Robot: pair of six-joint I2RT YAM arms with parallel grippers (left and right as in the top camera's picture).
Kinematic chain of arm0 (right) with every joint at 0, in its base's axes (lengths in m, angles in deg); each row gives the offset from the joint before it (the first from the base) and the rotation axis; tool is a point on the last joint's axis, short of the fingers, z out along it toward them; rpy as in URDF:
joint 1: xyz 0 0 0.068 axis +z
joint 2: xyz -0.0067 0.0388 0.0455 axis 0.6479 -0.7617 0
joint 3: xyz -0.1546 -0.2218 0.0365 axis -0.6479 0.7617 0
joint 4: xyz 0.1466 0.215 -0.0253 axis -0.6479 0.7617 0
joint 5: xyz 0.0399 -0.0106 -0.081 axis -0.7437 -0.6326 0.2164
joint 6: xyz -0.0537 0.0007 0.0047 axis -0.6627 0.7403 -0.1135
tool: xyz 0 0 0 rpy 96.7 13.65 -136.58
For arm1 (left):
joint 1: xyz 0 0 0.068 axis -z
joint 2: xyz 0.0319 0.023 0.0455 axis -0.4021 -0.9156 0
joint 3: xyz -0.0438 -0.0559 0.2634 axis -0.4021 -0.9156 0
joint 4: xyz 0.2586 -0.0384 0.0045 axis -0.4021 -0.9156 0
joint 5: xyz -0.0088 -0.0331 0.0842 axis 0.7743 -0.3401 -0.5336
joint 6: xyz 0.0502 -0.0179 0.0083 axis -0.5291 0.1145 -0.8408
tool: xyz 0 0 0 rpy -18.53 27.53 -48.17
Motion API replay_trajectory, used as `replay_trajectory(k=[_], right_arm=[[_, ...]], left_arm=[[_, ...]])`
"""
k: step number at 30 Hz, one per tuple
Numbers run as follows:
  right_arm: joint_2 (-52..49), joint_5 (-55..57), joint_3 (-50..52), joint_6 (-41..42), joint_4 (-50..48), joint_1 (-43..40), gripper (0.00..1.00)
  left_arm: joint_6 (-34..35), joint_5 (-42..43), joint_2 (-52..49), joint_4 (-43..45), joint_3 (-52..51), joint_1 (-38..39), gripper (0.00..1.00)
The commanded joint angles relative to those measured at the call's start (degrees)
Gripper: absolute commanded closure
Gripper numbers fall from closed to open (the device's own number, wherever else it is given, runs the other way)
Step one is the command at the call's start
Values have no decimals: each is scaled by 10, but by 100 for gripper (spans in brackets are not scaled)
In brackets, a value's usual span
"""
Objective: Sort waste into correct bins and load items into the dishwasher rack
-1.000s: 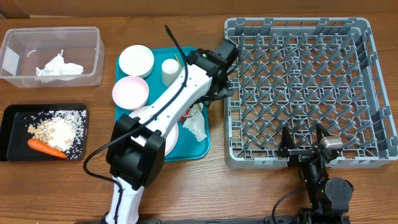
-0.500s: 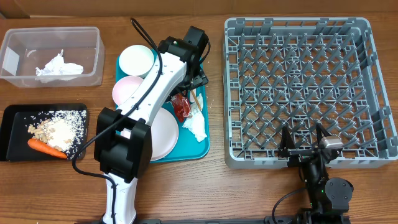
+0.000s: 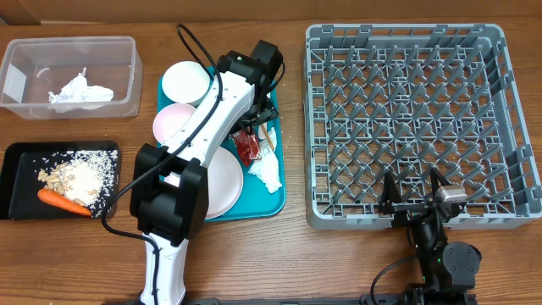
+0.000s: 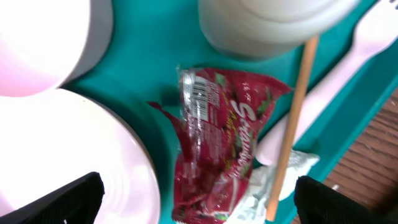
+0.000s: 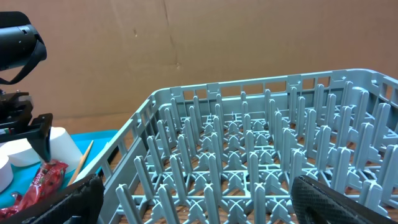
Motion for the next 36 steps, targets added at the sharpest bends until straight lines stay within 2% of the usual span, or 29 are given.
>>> replay_trajectory(k=[1, 16, 28, 36], right_arm=[[5, 6, 6, -3, -2, -2, 0], [5, 6, 6, -3, -2, -2, 0], [5, 6, 6, -4, -2, -2, 0], [5, 6, 6, -4, -2, -2, 0]], left_arm=[[12, -17, -11, -13, -5, -5, 0], [11, -51, -11, -11, -8, -11, 0], [-35, -77, -11, -1, -8, -14, 0], [-38, -73, -11, -5, -8, -19, 0]])
